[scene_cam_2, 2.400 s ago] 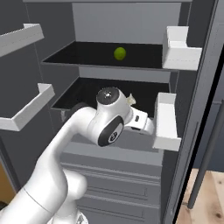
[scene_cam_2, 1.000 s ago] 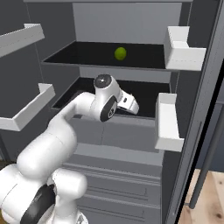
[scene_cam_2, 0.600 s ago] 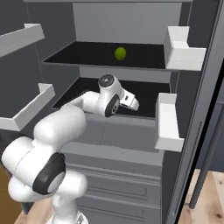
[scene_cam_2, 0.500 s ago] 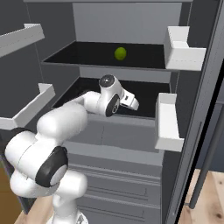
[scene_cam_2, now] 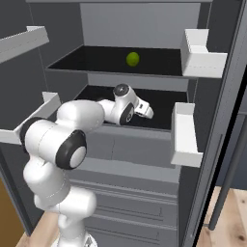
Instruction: Grab the lime and garlic from the fridge, place them in the blender, close the lid, and turn on the blender to create a marinade.
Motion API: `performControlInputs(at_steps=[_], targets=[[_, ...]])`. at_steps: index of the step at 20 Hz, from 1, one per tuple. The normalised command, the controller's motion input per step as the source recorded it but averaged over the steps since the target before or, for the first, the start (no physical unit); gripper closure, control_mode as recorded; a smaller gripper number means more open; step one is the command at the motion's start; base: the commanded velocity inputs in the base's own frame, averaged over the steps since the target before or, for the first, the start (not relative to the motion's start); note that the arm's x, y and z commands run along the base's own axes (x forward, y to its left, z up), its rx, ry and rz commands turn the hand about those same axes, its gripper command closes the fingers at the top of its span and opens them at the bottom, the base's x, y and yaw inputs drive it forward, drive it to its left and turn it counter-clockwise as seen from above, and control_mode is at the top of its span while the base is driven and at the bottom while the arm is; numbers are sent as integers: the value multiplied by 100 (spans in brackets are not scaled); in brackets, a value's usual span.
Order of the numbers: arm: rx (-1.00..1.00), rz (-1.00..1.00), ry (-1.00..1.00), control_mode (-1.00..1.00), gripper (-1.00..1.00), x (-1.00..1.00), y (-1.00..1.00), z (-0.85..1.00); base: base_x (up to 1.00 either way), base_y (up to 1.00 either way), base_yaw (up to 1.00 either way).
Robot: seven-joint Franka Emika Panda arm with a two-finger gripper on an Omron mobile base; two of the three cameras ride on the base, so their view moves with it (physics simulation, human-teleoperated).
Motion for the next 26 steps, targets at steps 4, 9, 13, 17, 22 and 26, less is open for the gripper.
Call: performControlInputs(at_steps=[4, 9, 13, 17, 22, 26], targets=[[0, 0, 3, -100, -100, 58, -1, -9, 0, 0, 0], [0, 0, 3, -100, -100, 37, -22, -12, 0, 0, 0], [0, 0, 3, -100, -100, 36, -22, -16, 0, 0, 0], [0, 0, 5, -100, -100, 47, -8, -17, 0, 0, 0], [0, 0, 2, -100, -100, 5, 0, -36, 0, 0, 0], [0, 0, 0, -100, -100, -5, 12, -45, 0, 0, 0]])
